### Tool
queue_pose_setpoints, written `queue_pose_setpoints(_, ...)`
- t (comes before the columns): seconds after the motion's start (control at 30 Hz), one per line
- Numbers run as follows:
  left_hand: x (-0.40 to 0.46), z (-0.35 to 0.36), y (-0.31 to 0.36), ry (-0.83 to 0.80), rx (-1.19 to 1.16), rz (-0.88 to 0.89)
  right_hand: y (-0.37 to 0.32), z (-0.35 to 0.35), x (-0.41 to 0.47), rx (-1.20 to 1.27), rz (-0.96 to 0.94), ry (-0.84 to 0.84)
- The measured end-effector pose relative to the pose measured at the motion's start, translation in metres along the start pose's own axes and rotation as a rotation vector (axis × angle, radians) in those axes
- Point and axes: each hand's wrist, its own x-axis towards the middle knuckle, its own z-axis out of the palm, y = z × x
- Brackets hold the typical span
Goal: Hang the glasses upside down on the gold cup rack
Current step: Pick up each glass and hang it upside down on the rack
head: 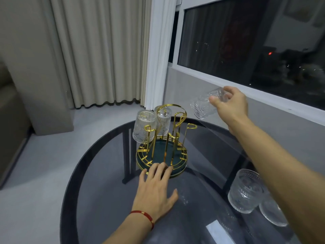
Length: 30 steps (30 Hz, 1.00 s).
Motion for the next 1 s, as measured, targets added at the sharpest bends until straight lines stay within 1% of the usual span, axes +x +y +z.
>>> queue_pose_setpoints(0.1, 0.0, 0.0, -0.001, -0.002, -0.005, -0.007, 0.005, 0.021, 0.026, 0.004, 0.059, -0.09)
queue_pose_setpoints(0.2, 0.001, 0.0, 0.0, 0.002, -0.01, -0.004, 0.015, 0.033, 0.04, 0.029, 0.076, -0.222)
queue_pose_setpoints(0.33, 0.001, 0.001, 0.0, -0.009, -0.007, -0.005, 0.023, 0.042, 0.043, 0.041, 0.029, -0.353)
queue_pose_setpoints(0.5, 0.001, 0.001, 0.001, 0.01, -0.003, 0.005, 0.029, 0.049, 0.043, -0.001, -0.057, -0.524)
queue_pose_setpoints(0.6, 0.0, 0.001, 0.001, 0.023, -0.011, 0.003, 0.031, 0.051, 0.046, -0.025, -0.1, -0.595)
queue_pose_setpoints(0.77, 0.0, 0.001, 0.001, 0.036, -0.016, 0.005, 0.025, 0.057, 0.047, -0.1, -0.116, -0.741)
queue_pose_setpoints(0.87, 0.0, 0.002, 0.001, 0.034, -0.016, 0.006, 0.026, 0.064, 0.044, -0.121, -0.087, -0.786)
queue_pose_setpoints(1.0, 0.001, 0.003, 0.001, 0.025, -0.016, 0.006, 0.032, 0.069, 0.037, -0.072, -0.065, -0.788)
